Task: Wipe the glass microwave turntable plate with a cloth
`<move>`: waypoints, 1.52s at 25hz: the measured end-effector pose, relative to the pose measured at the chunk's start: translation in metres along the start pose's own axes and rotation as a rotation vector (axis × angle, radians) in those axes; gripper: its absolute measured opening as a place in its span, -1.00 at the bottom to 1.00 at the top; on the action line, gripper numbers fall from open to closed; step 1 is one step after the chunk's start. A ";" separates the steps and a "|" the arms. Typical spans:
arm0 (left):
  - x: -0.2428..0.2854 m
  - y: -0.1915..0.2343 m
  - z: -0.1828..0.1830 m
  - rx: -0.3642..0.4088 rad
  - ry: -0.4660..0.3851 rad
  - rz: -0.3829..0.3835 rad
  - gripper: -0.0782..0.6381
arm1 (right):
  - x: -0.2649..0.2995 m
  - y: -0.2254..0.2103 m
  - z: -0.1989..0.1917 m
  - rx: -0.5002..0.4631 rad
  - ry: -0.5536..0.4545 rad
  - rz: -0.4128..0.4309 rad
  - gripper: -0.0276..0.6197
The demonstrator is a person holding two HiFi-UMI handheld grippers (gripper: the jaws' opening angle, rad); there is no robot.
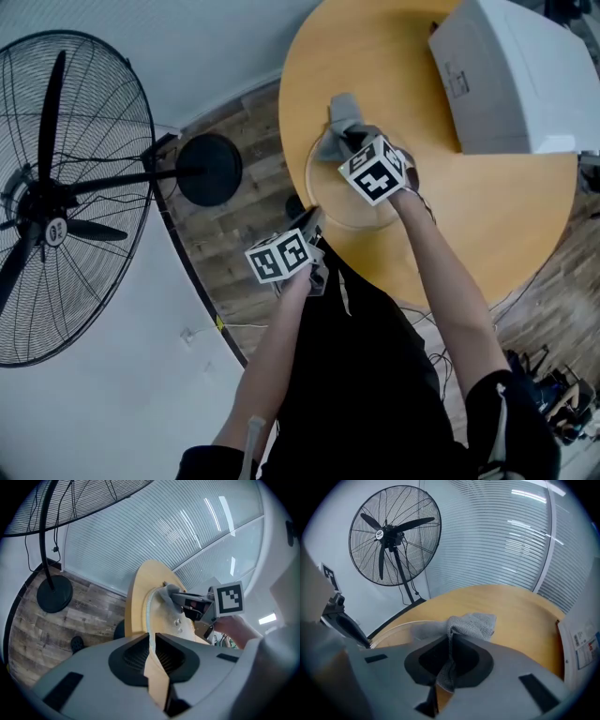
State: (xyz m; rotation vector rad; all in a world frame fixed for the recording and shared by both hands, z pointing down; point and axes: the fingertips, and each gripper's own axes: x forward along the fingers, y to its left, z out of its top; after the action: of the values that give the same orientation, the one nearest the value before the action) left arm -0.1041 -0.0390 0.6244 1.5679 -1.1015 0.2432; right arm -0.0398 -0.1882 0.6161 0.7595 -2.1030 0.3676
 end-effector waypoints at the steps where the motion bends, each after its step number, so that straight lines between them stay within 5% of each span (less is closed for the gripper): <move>1: 0.000 0.000 0.000 0.000 0.002 0.000 -0.68 | 0.001 0.008 0.002 -0.007 -0.007 0.018 -0.83; 10: 0.000 -0.001 0.001 0.008 -0.003 0.002 -0.69 | -0.010 0.080 -0.010 -0.140 -0.020 0.150 -0.83; 18: 0.000 0.000 -0.001 0.007 0.000 0.008 -0.69 | -0.035 0.115 -0.046 -0.153 0.000 0.238 -0.83; 29: 0.000 -0.001 -0.002 0.013 0.004 0.006 -0.69 | -0.076 0.087 -0.106 -0.085 0.057 0.265 -0.83; 38: 0.000 -0.003 -0.002 0.012 0.005 -0.001 -0.69 | -0.084 0.017 -0.113 0.049 0.065 0.160 -0.83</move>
State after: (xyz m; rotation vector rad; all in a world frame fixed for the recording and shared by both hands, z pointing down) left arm -0.1012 -0.0374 0.6230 1.5774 -1.0965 0.2533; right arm 0.0579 -0.0854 0.6167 0.6008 -2.1057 0.5257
